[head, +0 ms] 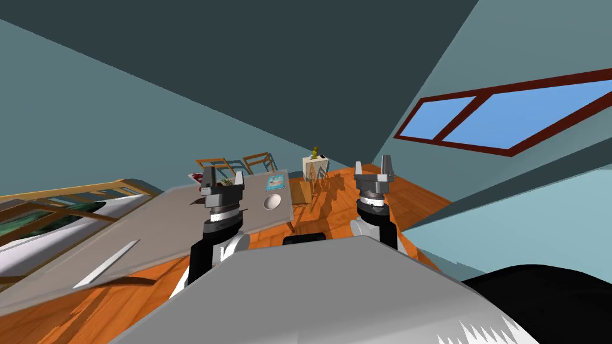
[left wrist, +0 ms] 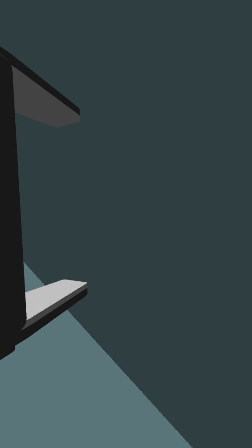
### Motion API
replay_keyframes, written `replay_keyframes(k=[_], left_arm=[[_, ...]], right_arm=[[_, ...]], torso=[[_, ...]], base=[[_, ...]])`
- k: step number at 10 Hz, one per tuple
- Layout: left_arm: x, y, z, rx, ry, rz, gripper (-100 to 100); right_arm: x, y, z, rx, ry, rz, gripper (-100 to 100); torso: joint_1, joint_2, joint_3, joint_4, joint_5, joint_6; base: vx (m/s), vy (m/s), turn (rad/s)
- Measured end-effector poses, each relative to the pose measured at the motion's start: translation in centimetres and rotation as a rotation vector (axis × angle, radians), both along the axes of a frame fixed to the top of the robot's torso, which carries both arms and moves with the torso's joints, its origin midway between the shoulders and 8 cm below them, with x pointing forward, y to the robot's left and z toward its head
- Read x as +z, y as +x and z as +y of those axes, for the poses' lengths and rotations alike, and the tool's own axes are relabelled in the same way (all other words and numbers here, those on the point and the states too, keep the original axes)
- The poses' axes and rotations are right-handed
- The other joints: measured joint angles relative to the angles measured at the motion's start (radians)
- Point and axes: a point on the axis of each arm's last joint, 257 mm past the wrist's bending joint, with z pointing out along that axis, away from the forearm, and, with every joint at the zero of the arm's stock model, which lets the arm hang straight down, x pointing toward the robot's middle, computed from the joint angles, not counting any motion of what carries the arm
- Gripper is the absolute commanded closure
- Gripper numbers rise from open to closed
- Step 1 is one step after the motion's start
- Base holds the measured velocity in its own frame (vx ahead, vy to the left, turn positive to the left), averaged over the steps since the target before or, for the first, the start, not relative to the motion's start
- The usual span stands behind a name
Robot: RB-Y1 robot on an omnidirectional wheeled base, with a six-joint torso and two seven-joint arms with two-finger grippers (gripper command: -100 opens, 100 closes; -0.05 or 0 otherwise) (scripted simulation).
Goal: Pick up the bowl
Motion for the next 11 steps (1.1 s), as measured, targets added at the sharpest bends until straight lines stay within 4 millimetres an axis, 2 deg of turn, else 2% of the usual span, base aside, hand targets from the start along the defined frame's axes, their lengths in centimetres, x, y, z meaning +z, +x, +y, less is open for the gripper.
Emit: replay_keyframes(k=[4,7,9,10,11], left_arm=[[-3.4,1.2,1.1,-0.027,-0.039,0.094,-100],[-6.9,1.8,1.7,-0.045,-0.065,0.188,-100],[-8.6,2.0,2.2,-0.055,-0.086,0.249,-100],[-9.5,2.3,2.6,-0.058,-0.101,0.273,-100],[-9.8,2.5,2.9,-0.059,-0.117,0.281,-100]], right_arm=[[0.0,0.0,0.0,0.0,0.0,0.0,0],[0.0,0.0,0.0,0.0,0.0,0.0,0],[0.0,0.0,0.0,0.0,0.0,0.0,0],[0.0,0.0,0.0,0.0,0.0,0.0,0],[0.0,0.0,0.0,0.0,0.0,0.0,0]], torso=[[0.001,0.0,0.0,0.0,0.0,0.0],[0.0,0.001,0.001,0.0,0.0,0.001],[0.001,0.001,0.001,0.0,0.0,0.001],[0.001,0.001,0.001,0.0,0.0,0.0],[0.001,0.0,0.0,0.0,0.0,-0.001]], base=[[-0.029,0.014,-0.25],[-0.036,0.014,-0.26],[-0.042,0.017,-0.249],[-0.017,0.009,0.009],[-0.03,0.0,-0.377]])
